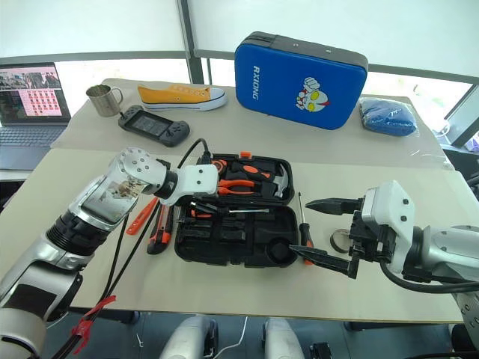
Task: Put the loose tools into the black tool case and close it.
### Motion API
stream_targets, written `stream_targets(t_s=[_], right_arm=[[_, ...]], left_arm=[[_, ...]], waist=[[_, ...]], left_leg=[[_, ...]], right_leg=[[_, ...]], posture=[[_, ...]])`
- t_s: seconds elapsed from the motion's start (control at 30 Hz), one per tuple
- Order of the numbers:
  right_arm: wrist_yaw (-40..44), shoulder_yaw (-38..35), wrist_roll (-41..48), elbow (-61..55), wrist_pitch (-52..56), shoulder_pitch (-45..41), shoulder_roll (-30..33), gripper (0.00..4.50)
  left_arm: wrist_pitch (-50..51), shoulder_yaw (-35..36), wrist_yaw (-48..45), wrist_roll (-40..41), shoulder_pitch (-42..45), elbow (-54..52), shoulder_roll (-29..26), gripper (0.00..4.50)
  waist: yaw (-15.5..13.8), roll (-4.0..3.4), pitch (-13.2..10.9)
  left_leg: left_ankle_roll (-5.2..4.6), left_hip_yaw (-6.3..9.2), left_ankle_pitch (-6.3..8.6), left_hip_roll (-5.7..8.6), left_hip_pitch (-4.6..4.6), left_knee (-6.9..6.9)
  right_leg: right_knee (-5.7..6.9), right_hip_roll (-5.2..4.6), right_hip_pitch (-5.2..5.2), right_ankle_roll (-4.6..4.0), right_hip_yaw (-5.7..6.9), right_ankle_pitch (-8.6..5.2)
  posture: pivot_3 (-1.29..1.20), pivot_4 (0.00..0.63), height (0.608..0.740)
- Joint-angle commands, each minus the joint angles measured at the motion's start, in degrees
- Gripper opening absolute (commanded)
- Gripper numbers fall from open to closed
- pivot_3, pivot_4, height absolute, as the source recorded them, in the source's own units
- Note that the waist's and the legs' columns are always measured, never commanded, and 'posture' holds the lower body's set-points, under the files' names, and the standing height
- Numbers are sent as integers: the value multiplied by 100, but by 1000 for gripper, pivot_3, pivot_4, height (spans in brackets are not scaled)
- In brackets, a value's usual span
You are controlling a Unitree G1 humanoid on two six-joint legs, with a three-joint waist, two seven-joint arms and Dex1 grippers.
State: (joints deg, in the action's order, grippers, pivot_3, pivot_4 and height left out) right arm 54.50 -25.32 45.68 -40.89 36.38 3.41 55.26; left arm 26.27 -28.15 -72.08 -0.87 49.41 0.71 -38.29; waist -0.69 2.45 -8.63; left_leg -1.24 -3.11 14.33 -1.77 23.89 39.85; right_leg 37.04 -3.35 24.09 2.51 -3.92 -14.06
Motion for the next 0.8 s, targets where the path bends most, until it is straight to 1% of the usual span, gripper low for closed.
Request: stream_targets(t_s=[0.03, 0.13, 0.47, 0.67, 0.8], right_arm=[[7, -84, -20, 20, -96, -38, 47, 4500], [37, -74, -44, 33, -89, -44, 86, 4500], [-94, -114, -90, 6, -33, -8, 63, 4500], [-215, -92, -126, 51, -18, -56, 52, 4500], [-303, -22, -178, 77, -34, -107, 38, 4500]], left_arm=[[-472, 111, 182, -178, 145, 301, 146, 60], [-594, 116, 238, -227, 132, 522, 293, 60], [-791, -29, 114, -480, 100, 911, 504, 60], [-1193, -222, 84, -788, 123, 1330, 643, 60], [-1725, -436, 77, -1044, 77, 1641, 803, 60]], waist=[[-3, 0, 0], [-4, 0, 0], [1, 0, 0], [-1, 0, 0], [-19, -3, 2]], left_leg=[[0, 0, 0, 0, 0, 0], [0, 0, 0, 1, 0, 0], [0, 0, 0, 0, 1, -1], [0, 0, 0, 1, 0, 0], [0, -2, 0, 3, -2, 0]], right_leg=[[0, 0, 0, 0, 0, 0], [0, -1, -1, 0, 0, 0], [0, 1, 2, 0, 0, 0], [0, 0, -2, 0, 0, 0], [-1, -1, -4, 0, 0, 0]], posture=[[0, 150, 739], [0, 150, 739], [0, 150, 739], [0, 150, 739], [0, 150, 739]])
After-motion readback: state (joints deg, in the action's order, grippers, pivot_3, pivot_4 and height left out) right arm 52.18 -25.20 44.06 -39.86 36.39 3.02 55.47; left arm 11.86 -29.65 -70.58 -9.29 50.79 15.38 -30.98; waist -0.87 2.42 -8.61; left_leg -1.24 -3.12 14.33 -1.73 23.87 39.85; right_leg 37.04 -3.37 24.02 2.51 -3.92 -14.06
